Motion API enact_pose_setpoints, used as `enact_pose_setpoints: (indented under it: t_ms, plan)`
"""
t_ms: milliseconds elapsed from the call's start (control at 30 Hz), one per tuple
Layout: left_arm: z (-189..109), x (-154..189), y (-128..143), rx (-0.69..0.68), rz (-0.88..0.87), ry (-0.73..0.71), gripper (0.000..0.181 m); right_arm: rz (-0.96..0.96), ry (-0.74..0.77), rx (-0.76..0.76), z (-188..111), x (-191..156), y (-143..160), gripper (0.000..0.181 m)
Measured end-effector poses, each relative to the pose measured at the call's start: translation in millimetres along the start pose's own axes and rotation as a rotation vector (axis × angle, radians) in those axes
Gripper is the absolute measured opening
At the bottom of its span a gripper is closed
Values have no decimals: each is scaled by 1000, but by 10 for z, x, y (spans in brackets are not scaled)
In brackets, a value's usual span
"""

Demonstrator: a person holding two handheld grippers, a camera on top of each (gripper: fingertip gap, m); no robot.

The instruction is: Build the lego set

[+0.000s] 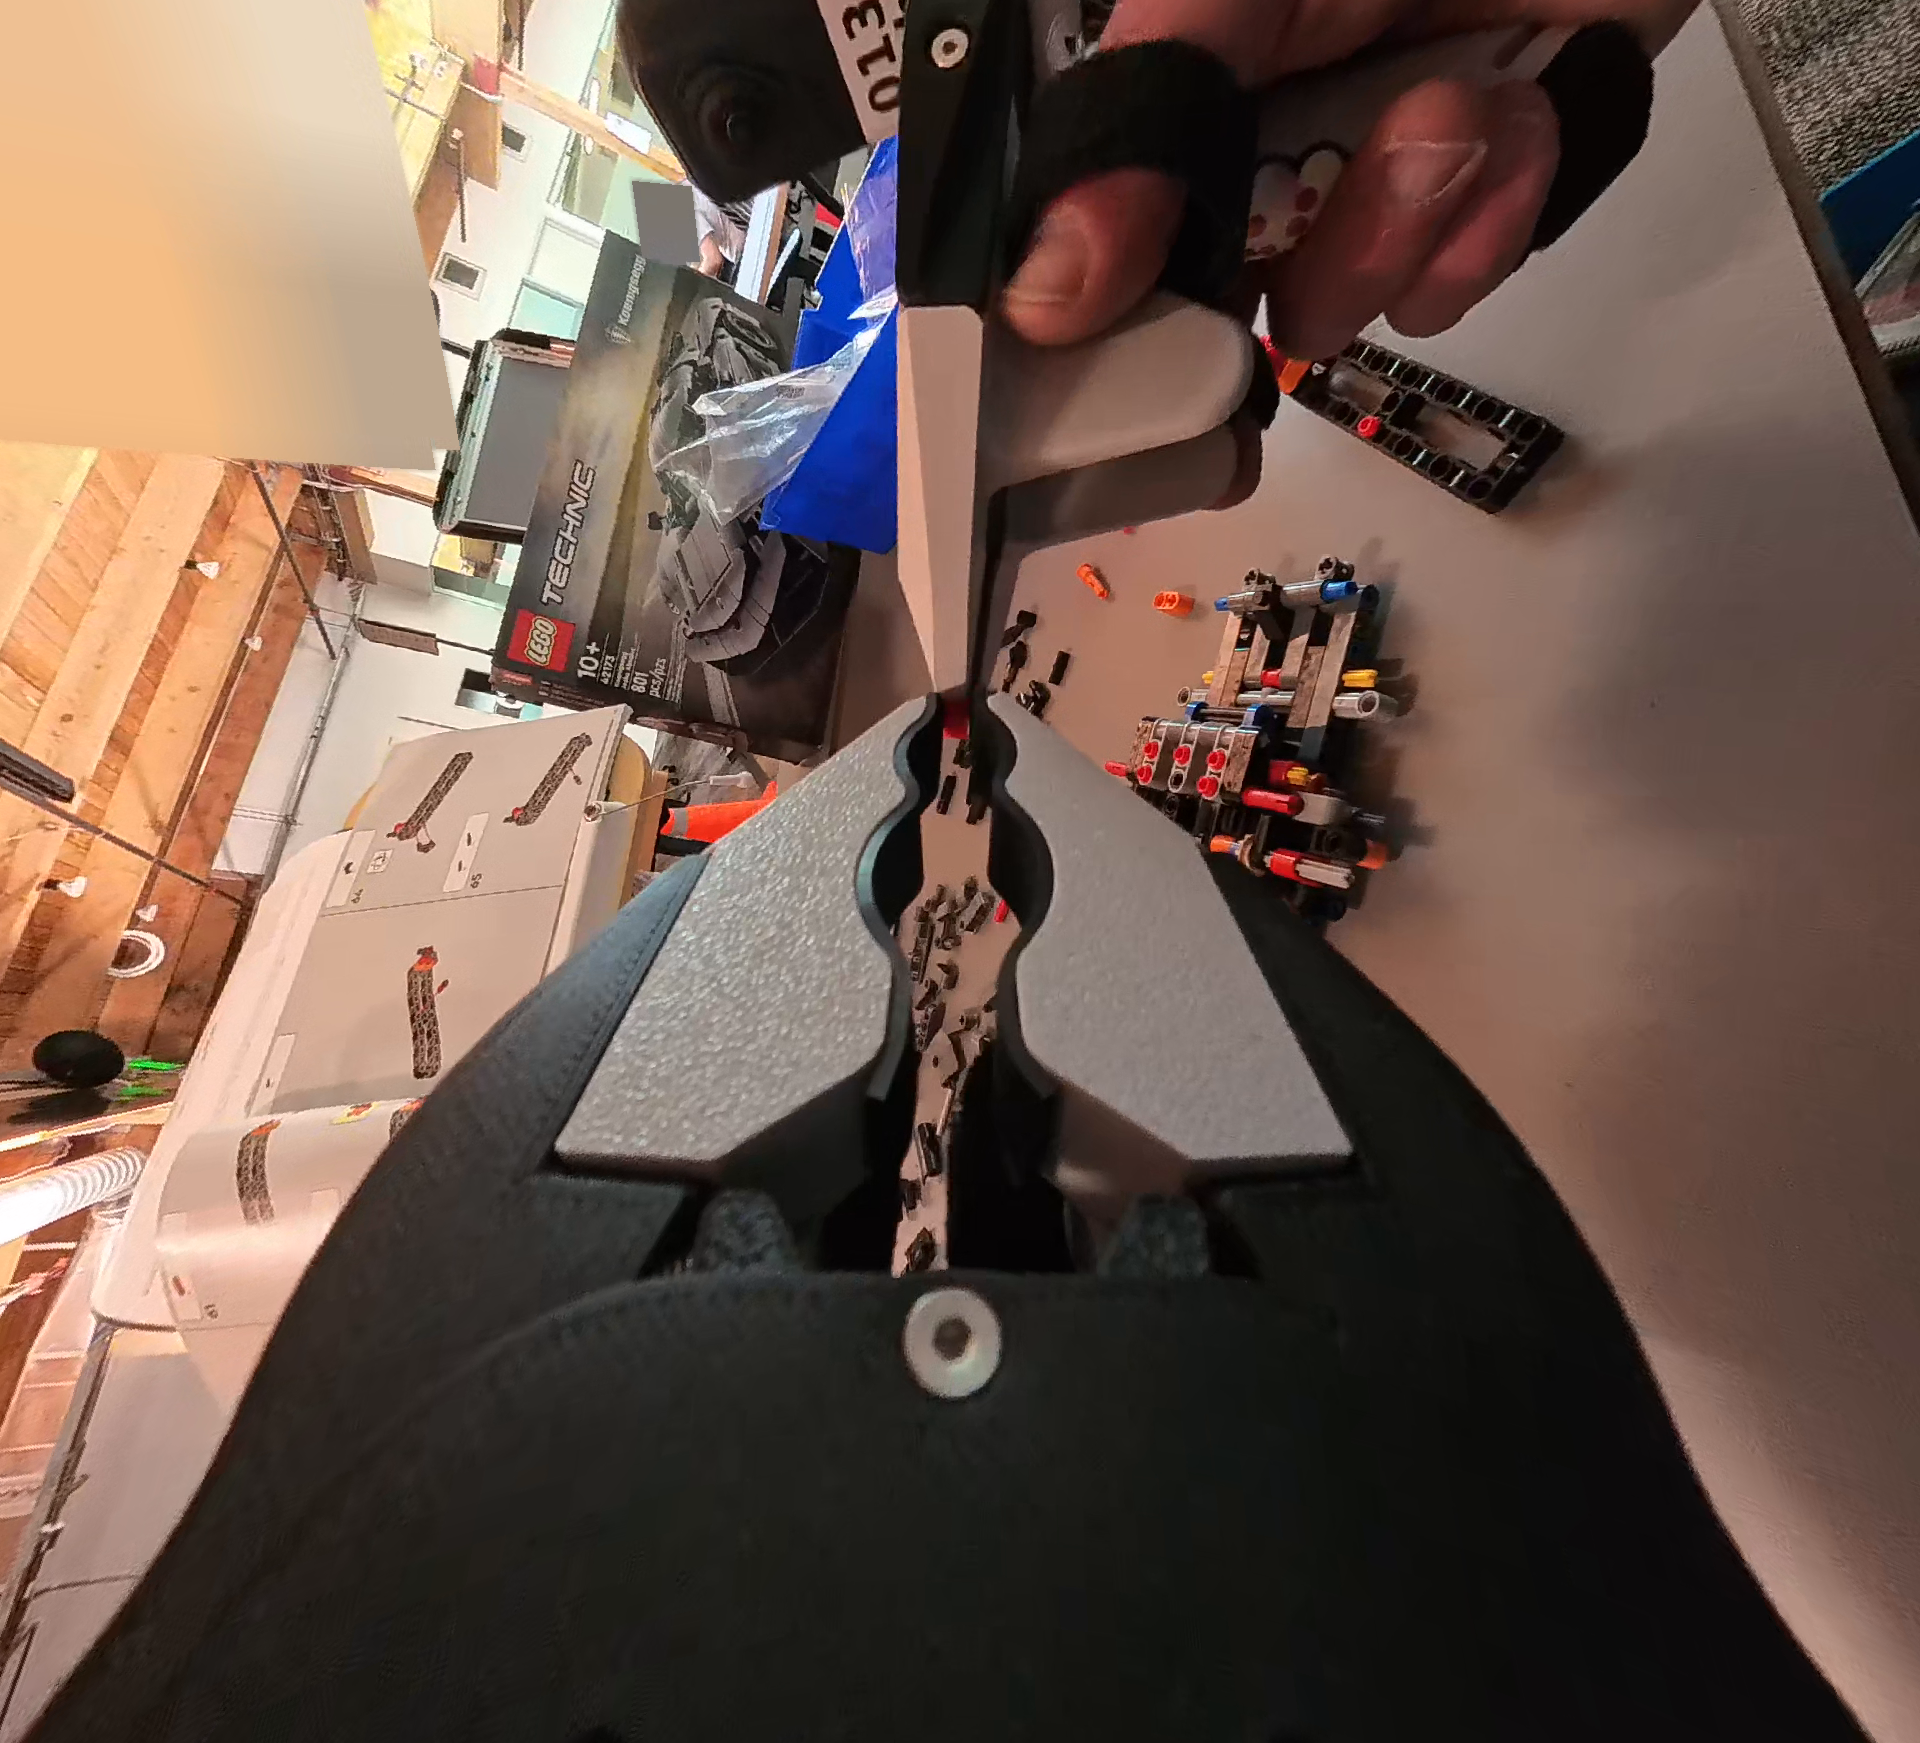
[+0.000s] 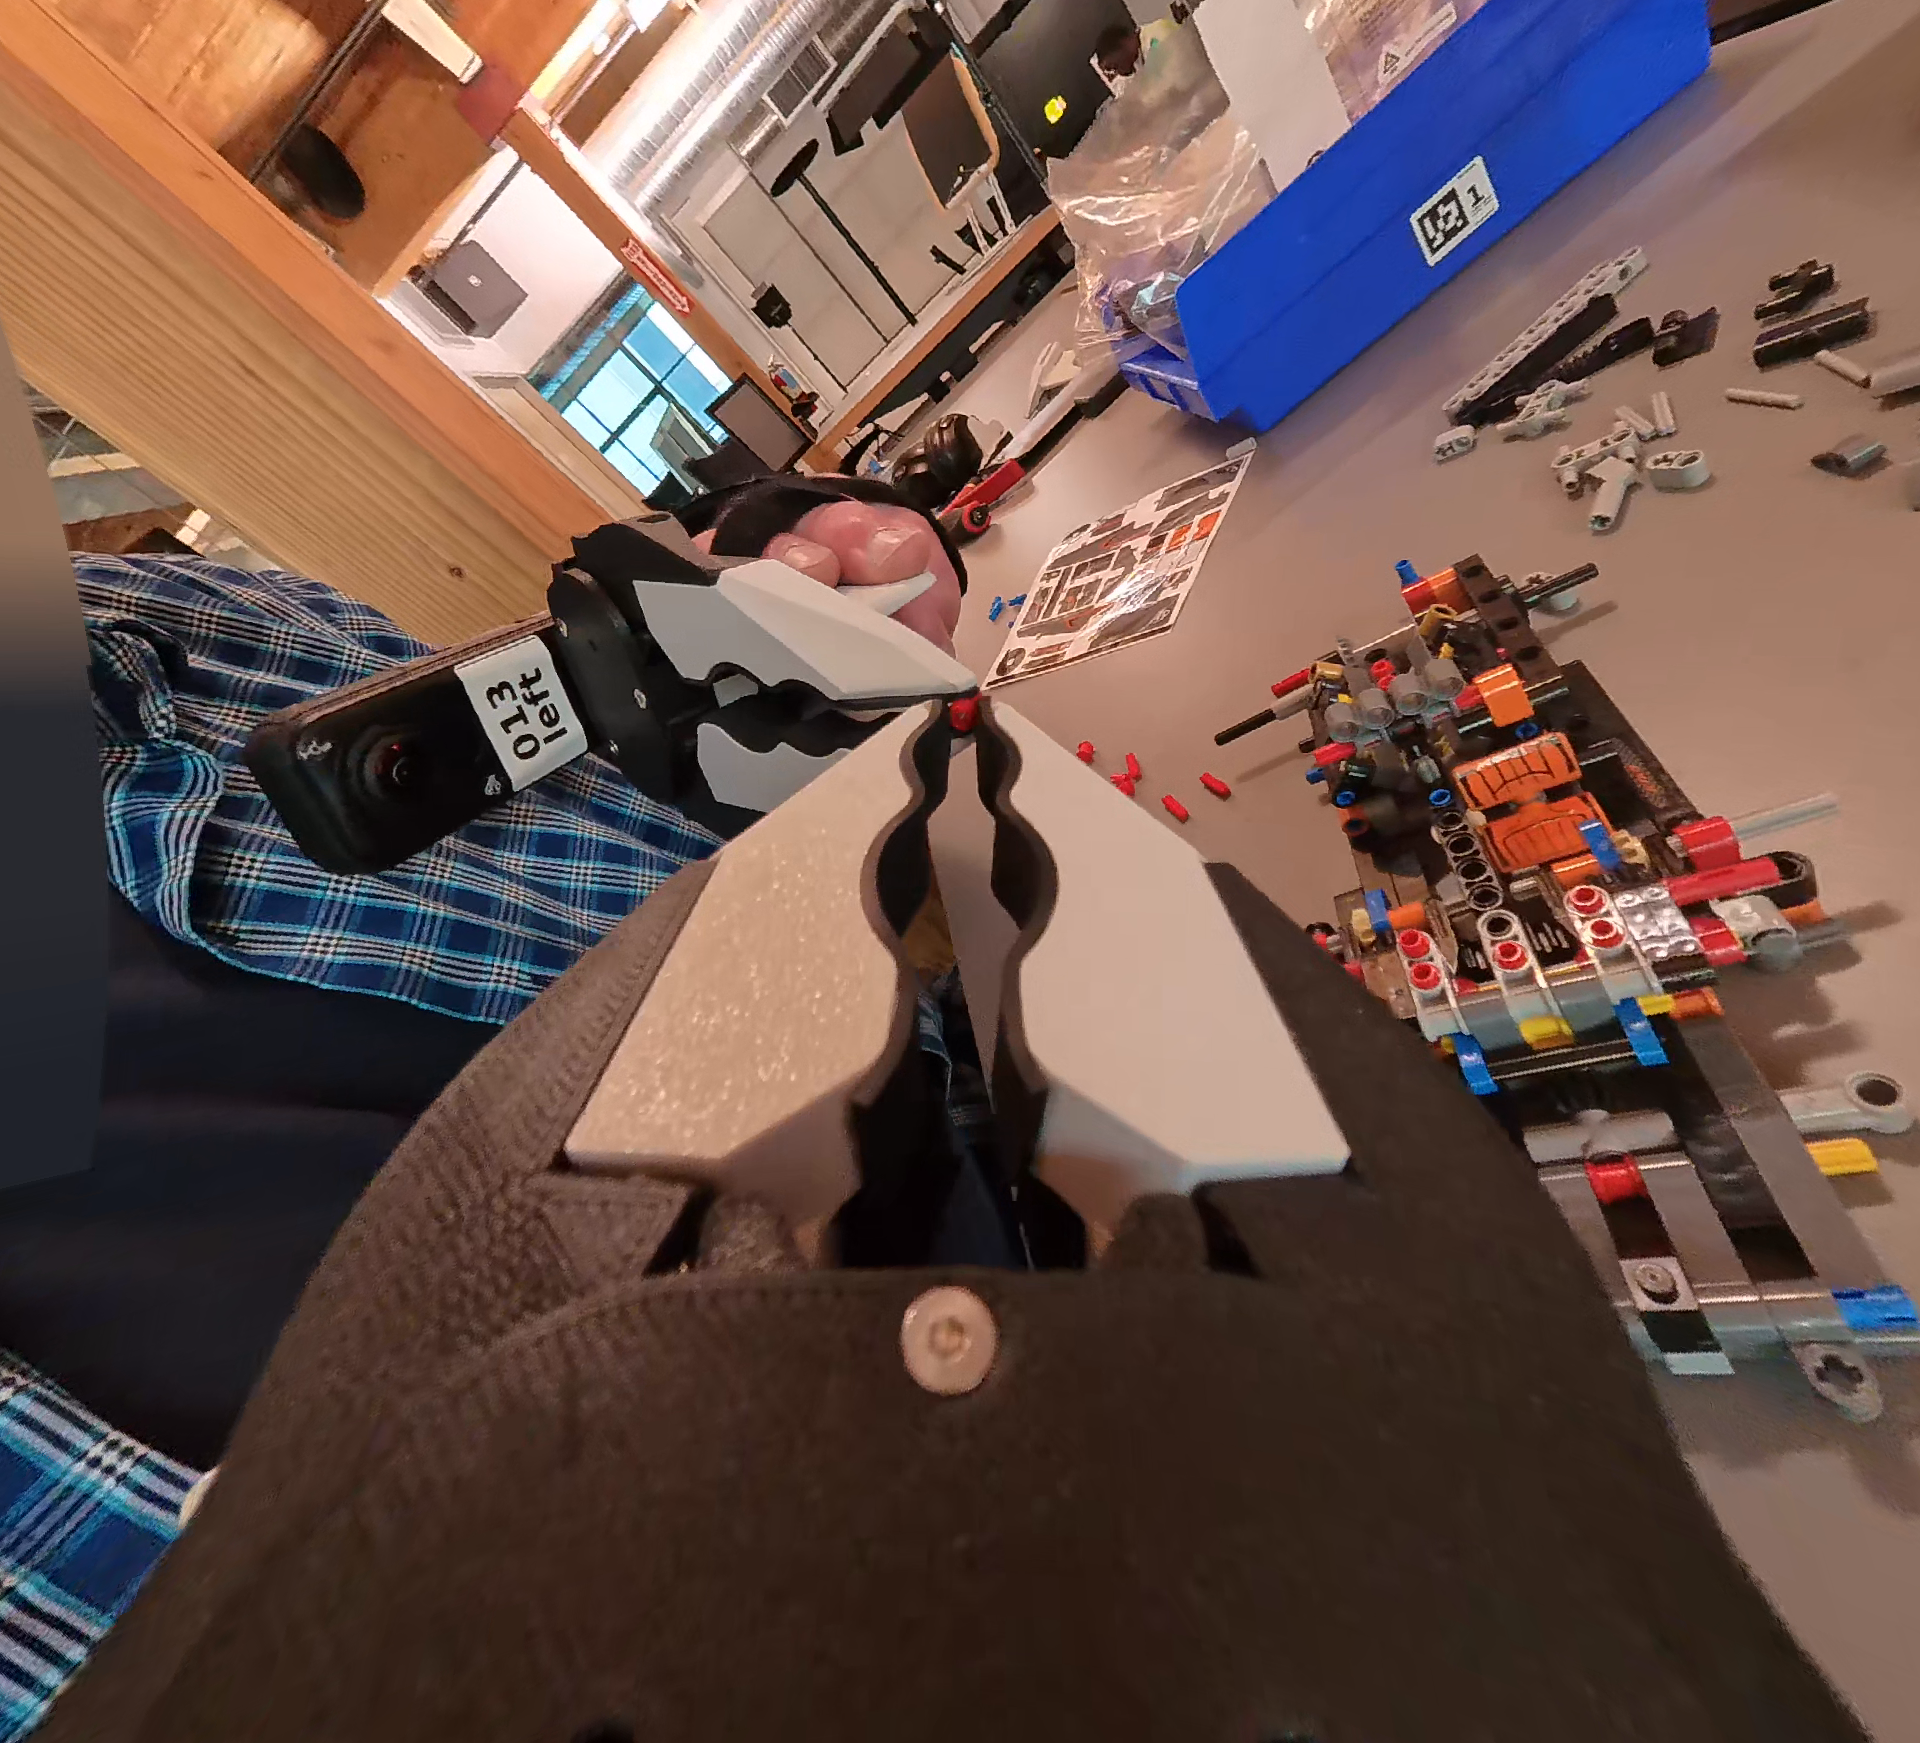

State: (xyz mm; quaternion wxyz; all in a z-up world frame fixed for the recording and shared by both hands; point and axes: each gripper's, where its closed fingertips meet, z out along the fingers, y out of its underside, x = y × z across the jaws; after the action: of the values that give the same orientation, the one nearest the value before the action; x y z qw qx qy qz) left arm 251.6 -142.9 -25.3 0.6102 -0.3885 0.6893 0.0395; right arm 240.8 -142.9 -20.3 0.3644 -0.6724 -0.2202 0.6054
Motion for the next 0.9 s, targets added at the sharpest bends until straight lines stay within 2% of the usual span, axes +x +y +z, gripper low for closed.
enact_pose_setpoints:
  t_ms: [400,633,900]
  plan:
    - [59,-76,-79,25,-57,-13,5,-54,34,28,-146,-3,-93,2]
    - [32,-168,-77,32,-135,-22,10,-136,105,35,-326,3,-191,2]
    - [64,115,-113,28,-263,70,12,-230,217,2,-601,51,-205,2]
